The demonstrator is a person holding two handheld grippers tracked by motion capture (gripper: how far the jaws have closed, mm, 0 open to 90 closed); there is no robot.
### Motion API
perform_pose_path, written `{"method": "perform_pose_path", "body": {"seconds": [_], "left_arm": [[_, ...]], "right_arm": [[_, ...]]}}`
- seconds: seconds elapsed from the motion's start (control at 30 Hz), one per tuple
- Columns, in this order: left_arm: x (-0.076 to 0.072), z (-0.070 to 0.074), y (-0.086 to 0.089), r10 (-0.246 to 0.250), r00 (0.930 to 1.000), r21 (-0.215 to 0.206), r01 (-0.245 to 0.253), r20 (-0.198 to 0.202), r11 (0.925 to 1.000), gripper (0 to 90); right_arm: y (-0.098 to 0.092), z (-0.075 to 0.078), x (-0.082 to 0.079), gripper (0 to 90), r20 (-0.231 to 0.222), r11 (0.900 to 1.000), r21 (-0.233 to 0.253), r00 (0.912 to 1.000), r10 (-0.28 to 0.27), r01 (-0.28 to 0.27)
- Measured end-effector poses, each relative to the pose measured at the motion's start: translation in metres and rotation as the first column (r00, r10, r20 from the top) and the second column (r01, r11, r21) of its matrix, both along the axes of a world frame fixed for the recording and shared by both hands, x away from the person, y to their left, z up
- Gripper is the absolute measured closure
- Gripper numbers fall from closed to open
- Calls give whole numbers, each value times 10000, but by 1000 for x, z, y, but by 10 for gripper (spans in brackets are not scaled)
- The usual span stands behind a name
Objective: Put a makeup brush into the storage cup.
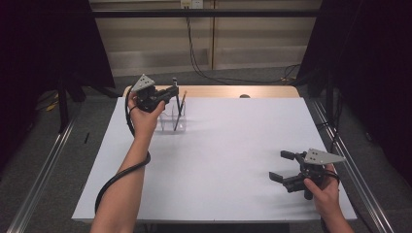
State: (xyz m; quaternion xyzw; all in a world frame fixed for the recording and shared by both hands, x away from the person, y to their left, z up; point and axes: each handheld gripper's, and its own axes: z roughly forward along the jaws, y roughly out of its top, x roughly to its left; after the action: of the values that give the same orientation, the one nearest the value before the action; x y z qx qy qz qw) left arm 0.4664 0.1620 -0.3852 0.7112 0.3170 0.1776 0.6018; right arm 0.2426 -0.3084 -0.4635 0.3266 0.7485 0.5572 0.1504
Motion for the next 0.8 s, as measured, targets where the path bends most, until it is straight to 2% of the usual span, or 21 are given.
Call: {"method": "perform_pose_path", "body": {"seconds": [0.8], "left_arm": [[0, -12, -3, -16, 9998, 94, 18, -201, 10000, 831]], "right_arm": [[0, 0, 0, 31, 27, 10000, -23, 10000, -9, 9]]}}
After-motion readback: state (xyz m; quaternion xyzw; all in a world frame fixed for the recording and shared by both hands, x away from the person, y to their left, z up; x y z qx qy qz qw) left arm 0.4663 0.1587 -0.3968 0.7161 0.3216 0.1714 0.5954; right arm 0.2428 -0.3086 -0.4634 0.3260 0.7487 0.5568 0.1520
